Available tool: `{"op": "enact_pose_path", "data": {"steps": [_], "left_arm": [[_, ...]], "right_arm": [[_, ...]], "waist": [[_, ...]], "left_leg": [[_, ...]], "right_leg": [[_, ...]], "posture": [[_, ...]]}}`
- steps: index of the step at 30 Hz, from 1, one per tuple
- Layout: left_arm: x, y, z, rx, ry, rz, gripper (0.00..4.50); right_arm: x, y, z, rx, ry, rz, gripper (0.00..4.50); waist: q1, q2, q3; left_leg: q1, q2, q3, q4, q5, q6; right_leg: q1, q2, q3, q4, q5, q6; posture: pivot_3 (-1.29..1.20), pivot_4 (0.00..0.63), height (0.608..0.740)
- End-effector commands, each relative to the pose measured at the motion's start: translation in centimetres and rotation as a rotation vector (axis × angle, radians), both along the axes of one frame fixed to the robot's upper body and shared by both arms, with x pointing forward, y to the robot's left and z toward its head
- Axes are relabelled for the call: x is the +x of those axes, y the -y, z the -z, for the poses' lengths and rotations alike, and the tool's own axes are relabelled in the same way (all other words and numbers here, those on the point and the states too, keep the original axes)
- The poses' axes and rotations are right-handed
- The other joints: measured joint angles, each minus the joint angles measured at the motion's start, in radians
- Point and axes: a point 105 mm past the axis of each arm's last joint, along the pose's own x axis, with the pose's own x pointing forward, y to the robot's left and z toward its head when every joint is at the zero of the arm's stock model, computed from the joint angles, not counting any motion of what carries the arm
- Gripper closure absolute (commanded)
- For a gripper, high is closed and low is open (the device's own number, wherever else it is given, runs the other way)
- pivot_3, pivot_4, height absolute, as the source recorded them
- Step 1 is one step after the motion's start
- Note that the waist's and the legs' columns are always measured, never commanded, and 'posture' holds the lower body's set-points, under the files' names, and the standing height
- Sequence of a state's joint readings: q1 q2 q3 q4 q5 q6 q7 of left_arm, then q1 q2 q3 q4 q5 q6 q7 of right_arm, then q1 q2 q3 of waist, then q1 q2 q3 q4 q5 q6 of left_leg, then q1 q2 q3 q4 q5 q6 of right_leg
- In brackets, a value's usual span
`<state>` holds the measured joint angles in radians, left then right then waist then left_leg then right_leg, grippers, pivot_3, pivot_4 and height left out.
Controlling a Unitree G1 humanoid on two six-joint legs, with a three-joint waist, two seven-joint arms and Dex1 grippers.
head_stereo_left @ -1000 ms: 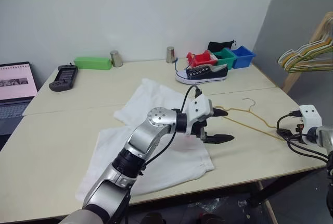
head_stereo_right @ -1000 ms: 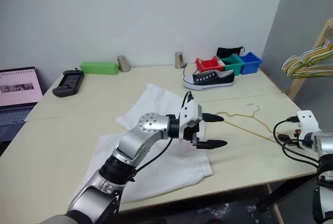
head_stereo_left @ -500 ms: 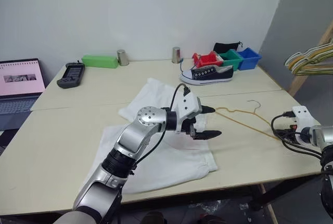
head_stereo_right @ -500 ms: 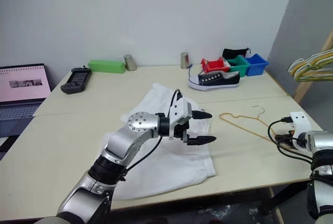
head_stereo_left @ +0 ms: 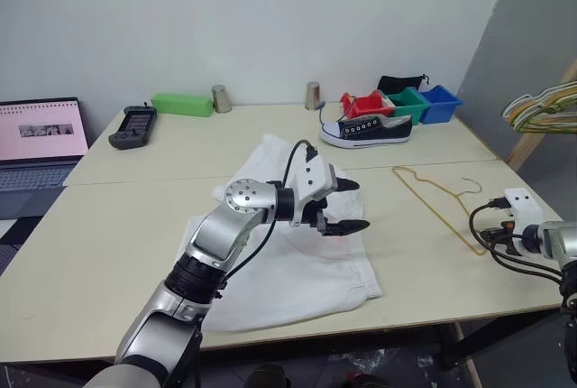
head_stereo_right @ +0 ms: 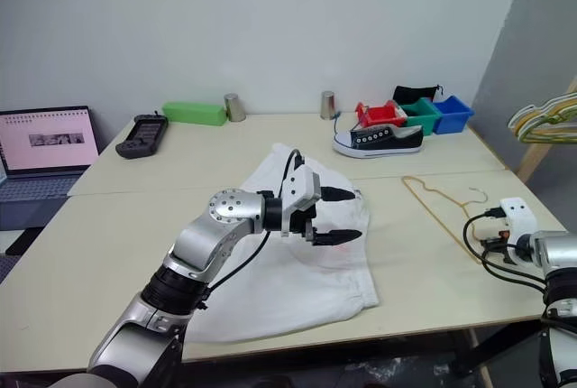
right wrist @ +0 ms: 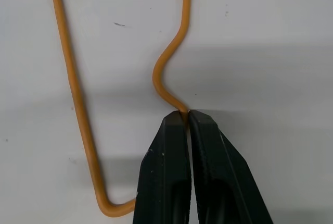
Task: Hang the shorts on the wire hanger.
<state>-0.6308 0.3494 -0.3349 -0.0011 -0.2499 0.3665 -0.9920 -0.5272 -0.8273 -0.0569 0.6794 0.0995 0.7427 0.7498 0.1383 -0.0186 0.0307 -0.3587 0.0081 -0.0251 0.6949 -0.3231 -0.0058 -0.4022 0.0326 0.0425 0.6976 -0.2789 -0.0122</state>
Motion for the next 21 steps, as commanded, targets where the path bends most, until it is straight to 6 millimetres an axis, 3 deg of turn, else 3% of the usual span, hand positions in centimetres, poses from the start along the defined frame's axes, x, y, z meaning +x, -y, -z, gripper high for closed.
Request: {"op": "enact_pose_path", "data": {"steps": [1,5,10,15,18,21], "left_arm": [[1.8,-1.1,-2.1,-0.027,0.083,-0.071,0.40],[5.7,-5.0,-4.1,-0.047,0.109,-0.237,0.40],[8.2,-9.4,-5.7,-0.011,0.137,-0.331,0.40],[9.7,-12.4,-7.9,-0.022,0.107,-0.362,0.40],[9.6,-13.0,-8.7,-0.030,0.059,-0.310,0.40],[9.2,-13.2,-8.9,0.012,-0.001,-0.228,0.40]], "right_arm": [[1.1,-0.9,-2.5,-0.099,0.119,-0.121,4.38],[3.1,-3.7,-8.4,-0.387,0.382,-0.395,4.38],[4.4,-6.6,-12.9,-0.660,0.608,-0.577,4.38],[5.4,-9.5,-16.9,-0.894,0.902,-0.686,4.38],[5.2,-11.3,-18.6,-0.999,1.062,-0.759,4.38],[3.9,-14.7,-19.5,-1.077,1.256,-0.935,4.38]], "waist": [[0.000,0.000,0.000],[-0.006,0.003,0.002],[-0.011,0.004,0.002],[-0.004,0.000,0.004],[0.003,-0.002,0.005],[0.003,-0.002,0.006]], "left_leg": [[0.000,0.000,0.000,0.000,0.000,0.000],[-0.001,0.000,0.000,0.000,0.000,0.000],[-0.002,0.000,0.000,0.000,-0.002,0.003],[-0.003,-0.001,-0.001,0.000,-0.002,0.003],[-0.004,-0.002,-0.001,0.001,-0.002,0.003],[-0.004,-0.011,-0.002,0.002,-0.002,0.003]], "right_leg": [[0.000,0.000,0.000,0.000,0.000,0.000],[-0.003,0.000,0.000,0.000,0.000,0.000],[-0.004,0.002,0.000,0.000,0.000,0.000],[-0.005,0.002,-0.002,-0.001,0.000,0.000],[-0.005,0.001,-0.002,-0.001,0.000,0.001],[-0.004,-0.001,-0.002,-0.001,0.000,0.001]], "posture": [[0.26,0.000,0.740],[0.25,0.000,0.740],[0.25,0.000,0.740],[0.27,0.000,0.740],[0.28,0.000,0.740],[0.28,0.000,0.740]]}}
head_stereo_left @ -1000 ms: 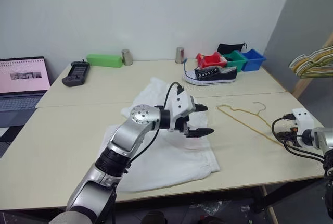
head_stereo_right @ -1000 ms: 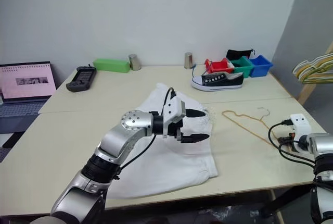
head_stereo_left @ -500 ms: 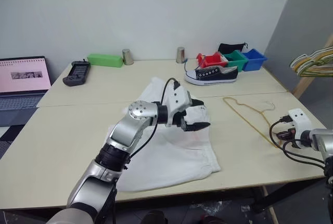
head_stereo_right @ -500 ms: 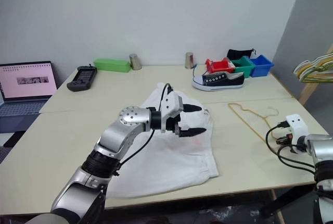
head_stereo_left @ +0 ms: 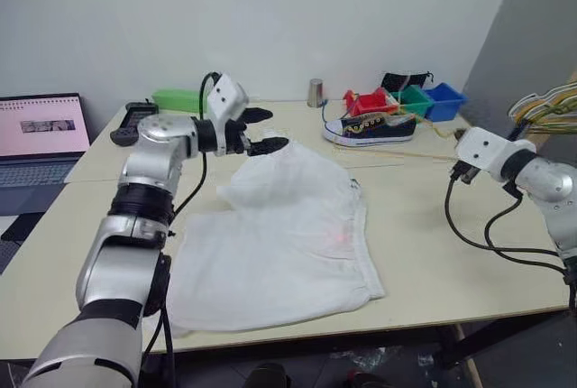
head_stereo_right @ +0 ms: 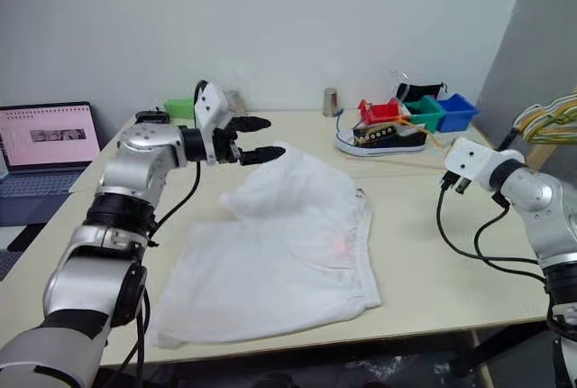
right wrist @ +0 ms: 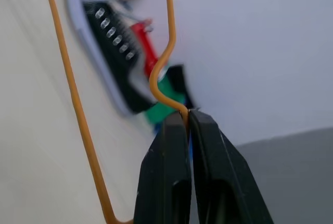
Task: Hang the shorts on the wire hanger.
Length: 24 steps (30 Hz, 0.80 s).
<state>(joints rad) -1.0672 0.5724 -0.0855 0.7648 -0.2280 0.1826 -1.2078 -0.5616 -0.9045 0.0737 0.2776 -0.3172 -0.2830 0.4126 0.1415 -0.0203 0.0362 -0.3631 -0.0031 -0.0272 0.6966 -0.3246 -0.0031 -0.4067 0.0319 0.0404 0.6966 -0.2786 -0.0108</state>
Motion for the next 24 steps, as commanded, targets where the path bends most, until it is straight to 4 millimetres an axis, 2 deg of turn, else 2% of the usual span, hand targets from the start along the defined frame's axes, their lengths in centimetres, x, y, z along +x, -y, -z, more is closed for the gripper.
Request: {"op": "enact_pose_path", "data": {"steps": [1,7,9,13,20,24], "left_arm": [[-0.6,-0.2,-1.8,0.021,-0.017,0.108,0.40],[-0.4,-0.2,-2.4,0.085,-0.013,0.146,0.40],[-0.7,-0.1,-2.0,0.124,-0.031,0.179,0.40],[-2.3,0.1,0.3,0.248,-0.122,0.316,0.40],[-3.0,0.2,2.5,0.348,-0.112,0.363,0.40],[-3.0,0.3,3.4,0.348,-0.120,0.364,0.40]], "right_arm": [[-1.9,-4.4,-2.5,-0.157,0.227,-0.258,4.38],[-3.6,-7.8,-2.5,-0.223,0.328,-0.446,4.38],[-4.0,-8.6,-2.8,-0.225,0.356,-0.478,4.38],[-4.6,-10.3,-3.6,-0.213,0.412,-0.523,4.38],[-4.4,-11.0,-3.6,-0.203,0.413,-0.517,4.38],[-4.6,-11.4,-3.8,-0.195,0.420,-0.525,4.38]], "waist": [[-0.002,-0.001,0.000],[-0.007,-0.003,0.002],[-0.007,-0.003,0.002],[-0.007,-0.003,0.002],[-0.009,-0.003,0.002],[-0.009,-0.003,0.002]], "left_leg": [[0.000,-0.001,0.000,0.000,0.000,0.000],[0.000,-0.001,0.000,0.000,0.000,0.000],[0.000,-0.001,-0.001,0.000,0.000,0.000],[0.000,-0.001,-0.001,0.000,0.000,0.000],[0.000,0.005,-0.001,0.000,0.000,0.000],[0.000,0.005,-0.001,0.000,0.000,0.000]], "right_leg": [[0.000,0.000,0.001,0.000,0.000,0.000],[0.000,-0.001,0.001,0.001,0.000,0.000],[0.000,-0.001,0.001,0.001,0.000,0.000],[0.000,-0.001,0.001,0.001,0.000,0.000],[0.000,-0.007,0.001,0.001,0.000,0.000],[0.000,-0.007,0.000,0.001,0.000,0.000]], "posture": [[0.28,0.000,0.740],[0.28,0.000,0.740],[0.28,0.000,0.740],[0.28,0.000,0.740],[0.27,0.000,0.740],[0.27,0.000,0.740]]}}
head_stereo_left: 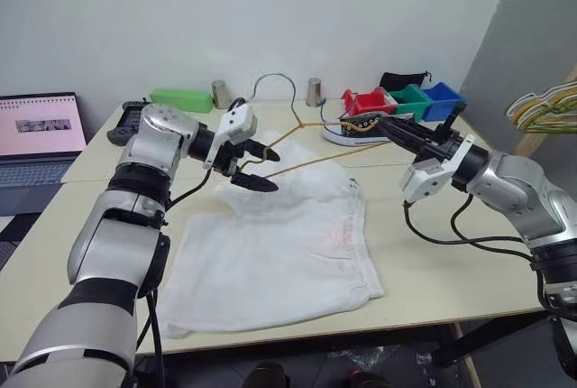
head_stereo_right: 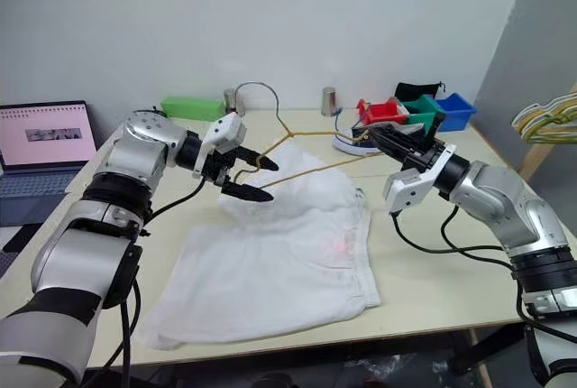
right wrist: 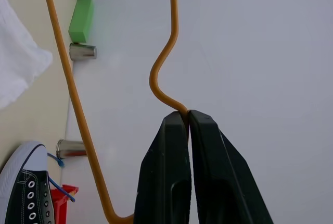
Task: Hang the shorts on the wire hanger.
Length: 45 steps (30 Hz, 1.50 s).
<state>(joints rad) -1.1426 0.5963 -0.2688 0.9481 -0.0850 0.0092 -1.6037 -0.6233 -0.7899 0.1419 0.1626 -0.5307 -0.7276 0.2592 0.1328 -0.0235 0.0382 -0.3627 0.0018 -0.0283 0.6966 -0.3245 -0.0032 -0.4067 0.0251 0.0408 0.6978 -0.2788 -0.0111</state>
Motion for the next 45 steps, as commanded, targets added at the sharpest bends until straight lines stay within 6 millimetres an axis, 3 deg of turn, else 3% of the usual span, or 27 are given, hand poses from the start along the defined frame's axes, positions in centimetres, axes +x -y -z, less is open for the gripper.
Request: {"op": "enact_pose_path", "data": {"steps": [1,5,23,27,28,29,32,33,37,40,45], "left_arm": [[0.0,0.3,-0.6,-0.010,0.045,0.021,0.40],[0.4,0.6,-0.8,-0.026,0.069,-0.007,0.80],[0.6,0.2,-0.5,0.002,0.089,-0.032,4.45],[0.9,0.5,-0.5,0.003,0.107,-0.040,4.45],[1.0,0.5,-0.5,0.010,0.120,-0.049,4.50],[1.2,0.5,-0.4,0.015,0.128,-0.054,4.50],[1.3,0.5,-0.3,0.026,0.151,-0.061,4.50],[1.6,0.5,-0.3,0.032,0.175,-0.070,4.50],[3.3,0.3,-0.4,0.081,0.361,-0.150,4.50],[4.5,0.1,-0.7,0.196,0.610,-0.163,4.50],[4.6,1.4,-0.9,0.241,0.804,-0.090,4.50]], "right_arm": [[-0.7,-0.6,-2.2,0.024,0.071,-0.025,4.38],[-0.7,-0.7,-2.1,0.018,0.068,-0.027,4.50],[-0.4,-0.1,-1.4,0.023,0.037,0.014,4.50],[-0.1,0.1,-0.5,0.000,-0.020,0.040,4.50],[-0.1,0.2,-0.3,-0.002,-0.034,0.045,3.99],[0.0,0.2,-0.2,-0.004,-0.042,0.048,3.88],[0.0,0.4,0.6,-0.018,-0.106,0.058,3.00],[-0.1,0.6,0.9,-0.024,-0.140,0.064,2.94],[-0.2,1.3,1.9,-0.021,-0.296,0.102,1.87],[0.2,2.3,2.3,0.078,-0.457,0.190,1.20],[0.6,2.1,2.1,0.229,-0.623,0.265,0.06]], "waist": [[0.000,0.000,0.000],[0.000,0.000,0.000],[0.000,0.000,0.000],[0.000,0.000,0.000],[0.001,0.000,0.000],[0.002,0.000,0.000],[0.002,0.000,0.000],[0.002,0.000,0.000],[0.003,0.000,0.000],[0.007,0.000,0.000],[0.016,0.000,0.000]], "left_leg": [[0.000,0.000,0.000,0.000,0.000,0.000],[0.000,0.000,0.000,0.000,0.000,0.000],[0.000,0.000,0.000,0.000,0.000,0.000],[0.000,0.000,0.000,0.000,0.000,0.000],[0.000,0.000,0.000,0.000,0.000,0.000],[0.000,0.000,0.000,0.000,0.000,0.000],[0.000,-0.001,0.000,0.000,0.000,0.000],[0.000,-0.001,0.000,0.000,0.000,0.000],[0.000,0.000,0.000,0.000,0.000,0.000],[0.000,-0.001,-0.001,0.000,0.000,0.000],[0.001,-0.001,-0.001,0.000,0.000,0.000]], "right_leg": [[0.000,0.000,0.000,0.000,0.000,0.000],[0.000,0.000,0.000,0.000,0.000,0.000],[0.000,0.000,0.000,0.000,0.000,0.000],[0.000,0.000,0.000,0.000,0.000,0.000],[0.000,0.000,0.000,0.000,0.000,0.000],[0.000,0.000,0.000,0.000,0.000,0.000],[0.000,0.000,0.000,0.000,0.000,0.000],[0.000,0.000,0.000,0.000,0.000,0.000],[0.000,-0.001,0.000,0.000,0.000,0.000],[0.000,-0.002,0.000,0.000,0.000,0.001],[0.000,-0.003,-0.001,0.001,0.001,0.001]], "posture": [[0.27,0.000,0.740],[0.28,0.000,0.740],[0.27,0.000,0.740],[0.27,0.000,0.740],[0.27,0.000,0.740],[0.27,0.000,0.740],[0.27,0.000,0.740],[0.27,0.000,0.740],[0.26,0.000,0.740],[0.26,0.000,0.740],[0.27,0.000,0.740]]}}
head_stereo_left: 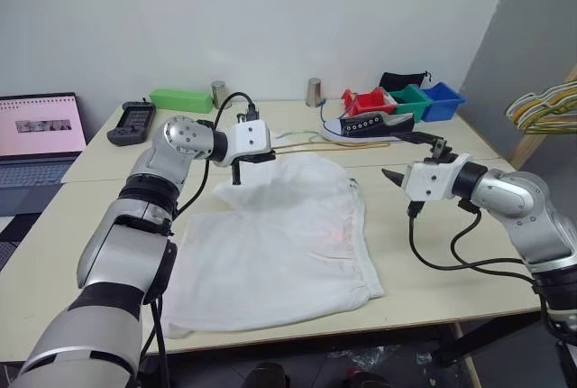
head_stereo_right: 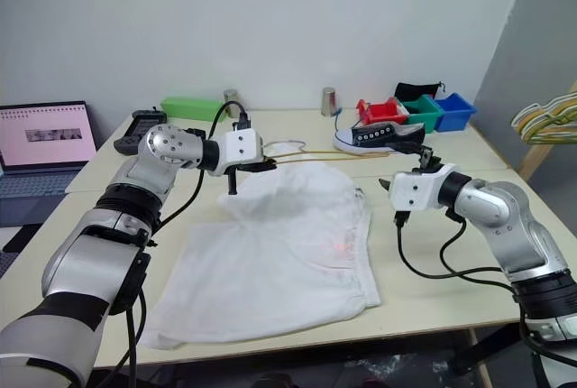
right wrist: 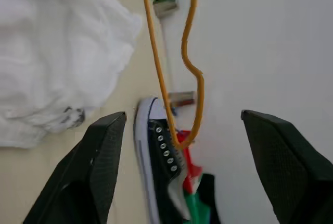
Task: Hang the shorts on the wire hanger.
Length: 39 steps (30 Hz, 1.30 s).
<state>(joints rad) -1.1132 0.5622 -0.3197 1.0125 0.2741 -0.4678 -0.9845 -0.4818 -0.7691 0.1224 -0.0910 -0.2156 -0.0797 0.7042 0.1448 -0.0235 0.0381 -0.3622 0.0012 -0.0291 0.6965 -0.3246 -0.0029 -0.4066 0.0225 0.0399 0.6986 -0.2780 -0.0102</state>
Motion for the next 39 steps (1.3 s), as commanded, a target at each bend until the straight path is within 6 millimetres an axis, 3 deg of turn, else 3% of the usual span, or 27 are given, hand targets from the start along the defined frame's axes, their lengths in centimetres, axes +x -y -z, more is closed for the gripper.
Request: {"op": "enact_pose_path", "data": {"steps": [1,11,20,24,32,39], "left_arm": [[0.0,1.4,-1.8,0.039,0.177,0.081,4.50],[-1.4,4.5,-1.9,0.045,0.307,0.193,4.50],[-1.8,4.4,-1.4,0.095,0.308,0.202,4.50],[-1.7,4.1,-1.4,0.108,0.307,0.188,4.50],[-1.5,4.3,-1.4,0.125,0.304,0.176,4.50],[-1.4,4.3,-1.5,0.130,0.303,0.170,4.50]], "right_arm": [[0.0,0.2,-2.1,0.081,-0.024,0.066,0.06],[0.9,0.5,0.2,-0.010,-0.147,0.170,0.06],[1.9,0.7,0.5,-0.101,-0.115,0.201,0.06],[2.2,1.1,0.3,-0.154,-0.082,0.216,0.68],[2.5,1.1,0.1,-0.195,-0.052,0.229,2.50],[2.6,1.0,0.1,-0.200,-0.045,0.230,4.37]], "waist": [[0.008,0.000,0.000],[0.045,0.000,0.000],[0.045,0.000,0.000],[0.045,0.000,0.000],[0.045,0.000,0.000],[0.045,0.000,0.000]], "left_leg": [[0.000,0.000,0.000,0.000,0.000,0.000],[0.000,-0.006,0.000,0.001,0.000,0.000],[0.000,-0.007,0.000,0.001,0.000,0.000],[0.000,-0.008,0.000,0.001,0.000,0.000],[0.000,-0.008,0.000,0.001,0.000,0.000],[0.000,-0.008,0.000,0.001,0.000,0.000]], "right_leg": [[0.000,0.000,0.000,0.000,0.000,0.000],[0.000,-0.002,-0.001,0.000,0.002,0.003],[0.000,-0.002,-0.001,0.000,0.002,0.003],[0.000,-0.001,-0.001,0.000,0.002,0.003],[0.000,-0.001,-0.001,0.000,0.002,0.003],[0.000,-0.001,-0.001,0.000,0.002,0.003]], "posture": [[0.27,0.000,0.740],[0.28,0.000,0.740],[0.29,0.000,0.740],[0.29,0.000,0.740],[0.28,0.000,0.740],[0.28,0.000,0.740]]}}
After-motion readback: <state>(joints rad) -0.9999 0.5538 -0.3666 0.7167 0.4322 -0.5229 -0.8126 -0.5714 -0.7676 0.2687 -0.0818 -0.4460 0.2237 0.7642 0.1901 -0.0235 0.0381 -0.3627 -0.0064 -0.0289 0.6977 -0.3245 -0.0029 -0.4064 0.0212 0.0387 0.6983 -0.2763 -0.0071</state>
